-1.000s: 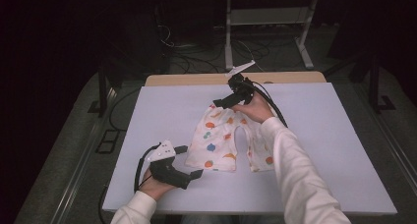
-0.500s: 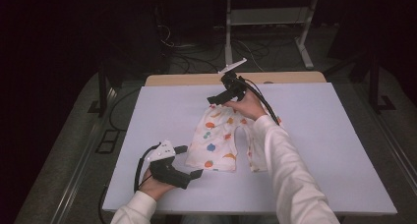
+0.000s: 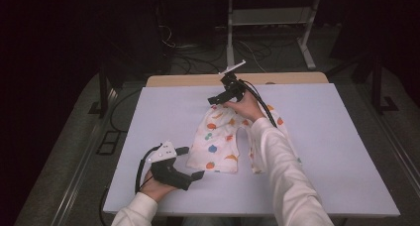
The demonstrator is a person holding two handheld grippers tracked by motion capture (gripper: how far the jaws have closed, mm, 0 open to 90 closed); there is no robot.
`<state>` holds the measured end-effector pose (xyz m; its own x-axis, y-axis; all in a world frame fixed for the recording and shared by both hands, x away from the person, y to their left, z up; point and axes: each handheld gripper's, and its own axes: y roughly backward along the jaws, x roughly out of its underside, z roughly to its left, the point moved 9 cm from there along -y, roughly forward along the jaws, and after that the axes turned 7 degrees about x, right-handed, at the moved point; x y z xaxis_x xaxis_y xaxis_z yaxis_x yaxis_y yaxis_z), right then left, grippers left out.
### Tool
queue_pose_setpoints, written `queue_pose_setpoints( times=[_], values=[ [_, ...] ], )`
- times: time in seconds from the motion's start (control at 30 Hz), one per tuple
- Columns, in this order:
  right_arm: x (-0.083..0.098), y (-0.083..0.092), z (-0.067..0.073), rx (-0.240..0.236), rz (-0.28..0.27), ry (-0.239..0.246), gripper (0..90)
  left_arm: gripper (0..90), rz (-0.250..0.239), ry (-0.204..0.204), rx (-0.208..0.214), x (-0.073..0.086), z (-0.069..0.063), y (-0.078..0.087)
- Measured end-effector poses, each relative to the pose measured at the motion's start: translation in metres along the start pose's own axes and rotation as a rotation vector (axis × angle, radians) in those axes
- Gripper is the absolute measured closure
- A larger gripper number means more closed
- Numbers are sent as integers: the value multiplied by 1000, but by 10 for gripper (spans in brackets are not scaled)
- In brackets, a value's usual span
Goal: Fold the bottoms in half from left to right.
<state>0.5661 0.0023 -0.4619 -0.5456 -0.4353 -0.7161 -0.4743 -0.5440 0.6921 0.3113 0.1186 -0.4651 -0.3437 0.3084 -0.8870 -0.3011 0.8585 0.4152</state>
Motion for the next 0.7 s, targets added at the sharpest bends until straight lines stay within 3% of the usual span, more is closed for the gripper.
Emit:
queue_pose_setpoints(
  times=[0.23, 0.47, 0.57, 0.7],
  values=[
    [13, -17, -5, -19, 40, -28, 1, 0, 2, 2, 2, 0, 0, -1],
    [17, -20, -10, -34, 46, -63, 149, 0, 4, 2, 3, 0, 0, -1],
    [20, -23, -11, -4, 64, -58, 226, 0, 1, 2, 3, 0, 0, -1],
    [21, -26, -10, -5, 67, -73, 349, 0, 0, 2, 4, 0, 0, -1]
  ],
)
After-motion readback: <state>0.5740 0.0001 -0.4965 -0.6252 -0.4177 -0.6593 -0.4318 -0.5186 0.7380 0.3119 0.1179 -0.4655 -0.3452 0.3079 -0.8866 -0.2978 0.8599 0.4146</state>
